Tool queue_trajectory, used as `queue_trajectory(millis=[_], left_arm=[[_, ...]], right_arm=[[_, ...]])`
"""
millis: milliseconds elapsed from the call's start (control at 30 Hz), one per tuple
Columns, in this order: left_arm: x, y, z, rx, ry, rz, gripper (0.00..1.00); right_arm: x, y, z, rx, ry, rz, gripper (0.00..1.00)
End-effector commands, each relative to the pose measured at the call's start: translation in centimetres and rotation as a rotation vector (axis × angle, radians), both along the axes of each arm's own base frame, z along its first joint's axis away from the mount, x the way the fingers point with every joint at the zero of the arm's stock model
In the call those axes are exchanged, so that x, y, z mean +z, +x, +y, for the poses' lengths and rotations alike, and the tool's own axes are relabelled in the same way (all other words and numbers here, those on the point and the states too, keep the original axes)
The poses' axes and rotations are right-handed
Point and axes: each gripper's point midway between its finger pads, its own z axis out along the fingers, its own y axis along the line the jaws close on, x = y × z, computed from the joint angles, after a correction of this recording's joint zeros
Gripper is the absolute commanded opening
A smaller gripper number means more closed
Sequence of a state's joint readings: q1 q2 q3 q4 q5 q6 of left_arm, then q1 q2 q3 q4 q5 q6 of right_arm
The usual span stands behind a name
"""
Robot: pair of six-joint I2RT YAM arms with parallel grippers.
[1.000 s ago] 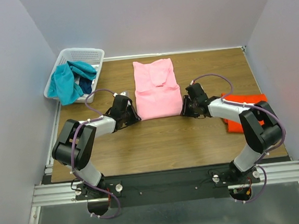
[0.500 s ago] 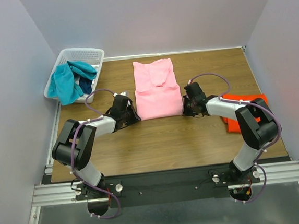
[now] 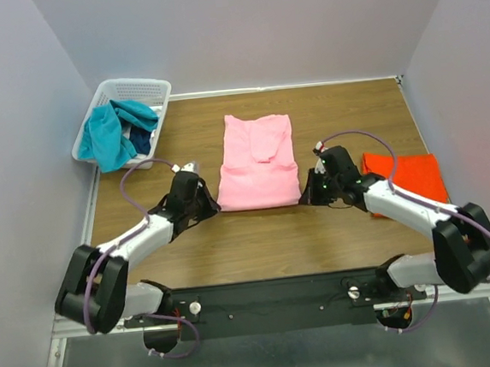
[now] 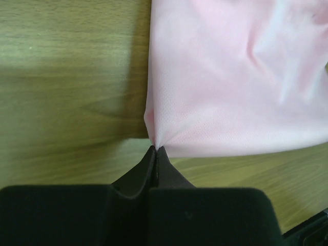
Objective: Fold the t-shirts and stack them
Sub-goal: Fold the tshirt
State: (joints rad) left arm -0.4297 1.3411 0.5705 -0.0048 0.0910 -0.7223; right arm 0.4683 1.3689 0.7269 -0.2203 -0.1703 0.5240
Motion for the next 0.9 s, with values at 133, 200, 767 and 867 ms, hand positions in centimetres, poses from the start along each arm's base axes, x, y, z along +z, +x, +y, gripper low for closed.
queue_trajectory(millis=[133,200,767,867], left_arm=[[5.4,-2.6,2.3,0.071,-0.019,-0.108,0.00],[7.9,-3.1,2.4,0.078,-0.058,-0.166,0.00],[16.9,-0.4,4.5,0.260,-0.092,-0.356,0.00],[17.2,0.3,4.4,0.263,-0.076,-0.356,0.00]], right_arm=[[5.6,-7.2,1.3,0.155,0.168,0.101,0.01],[7.2,-7.9,1.7,0.184,0.210,0.090,0.01],[12.7,-7.1,2.4,0.178,0.261,0.050,0.01],[12.3,-6.5,2.5,0.176,0.245,0.056,0.01]])
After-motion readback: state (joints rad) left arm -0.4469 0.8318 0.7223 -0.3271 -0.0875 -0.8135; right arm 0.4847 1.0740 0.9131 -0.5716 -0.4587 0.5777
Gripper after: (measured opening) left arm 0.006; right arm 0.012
